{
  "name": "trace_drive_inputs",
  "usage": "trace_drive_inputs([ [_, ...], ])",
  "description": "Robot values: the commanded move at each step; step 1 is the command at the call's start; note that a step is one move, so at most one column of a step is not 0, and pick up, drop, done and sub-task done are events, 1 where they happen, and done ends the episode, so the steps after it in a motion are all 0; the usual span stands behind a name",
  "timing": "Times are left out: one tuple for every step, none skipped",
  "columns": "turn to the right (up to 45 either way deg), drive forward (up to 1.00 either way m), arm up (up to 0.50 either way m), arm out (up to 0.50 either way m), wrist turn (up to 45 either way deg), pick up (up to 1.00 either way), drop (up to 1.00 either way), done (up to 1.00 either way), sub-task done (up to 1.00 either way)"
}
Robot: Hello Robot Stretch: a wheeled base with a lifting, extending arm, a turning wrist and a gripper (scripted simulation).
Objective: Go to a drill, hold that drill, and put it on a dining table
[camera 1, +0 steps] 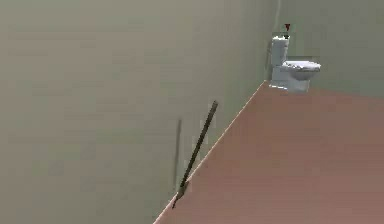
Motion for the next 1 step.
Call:
trace_drive_inputs([
  [45.0,0.00,0.00,0.00,0.0,0.00,0.00,0.00,0.00],
])
